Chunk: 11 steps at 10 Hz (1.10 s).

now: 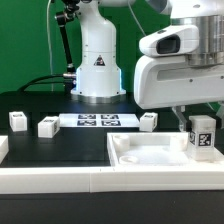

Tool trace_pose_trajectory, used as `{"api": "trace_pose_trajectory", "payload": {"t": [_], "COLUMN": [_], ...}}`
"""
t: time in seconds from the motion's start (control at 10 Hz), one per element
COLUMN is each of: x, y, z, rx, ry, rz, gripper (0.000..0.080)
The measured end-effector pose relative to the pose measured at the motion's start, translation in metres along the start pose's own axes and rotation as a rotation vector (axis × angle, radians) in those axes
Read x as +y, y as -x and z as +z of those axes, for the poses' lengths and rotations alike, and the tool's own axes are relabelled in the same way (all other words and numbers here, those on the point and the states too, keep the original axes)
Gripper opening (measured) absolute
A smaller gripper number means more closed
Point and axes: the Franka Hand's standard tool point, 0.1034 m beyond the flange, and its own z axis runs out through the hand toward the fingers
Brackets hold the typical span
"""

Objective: Assemble square table

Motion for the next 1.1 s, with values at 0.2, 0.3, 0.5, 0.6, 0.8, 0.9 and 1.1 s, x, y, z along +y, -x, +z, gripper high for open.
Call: {"api": "trace_pose_trajectory", "payload": {"t": [0.2,0.3,0.5,0.6,0.8,0.9,1.1], "x": [0.0016,0.0016,0.0015,0.0015,0.0009,0.0005,-0.0002], "y": [-0.0001,-0.0001,-0.0001,-0.0002,0.0003,0.0009,0.0012], "z": [0.0000,0.0000,0.0001,0.0001,0.0006,0.0009,0.0015], "rx": [0.000,0.000,0.000,0.000,0.004,0.004,0.012], "ry": [0.001,0.000,-0.003,-0.003,-0.004,-0.004,-0.008], "rz": [0.004,0.027,0.097,0.182,0.338,0.446,0.638], "gripper": [0.0288,0.0288,0.0288,0.0288,0.0288,0.0288,0.0290]}}
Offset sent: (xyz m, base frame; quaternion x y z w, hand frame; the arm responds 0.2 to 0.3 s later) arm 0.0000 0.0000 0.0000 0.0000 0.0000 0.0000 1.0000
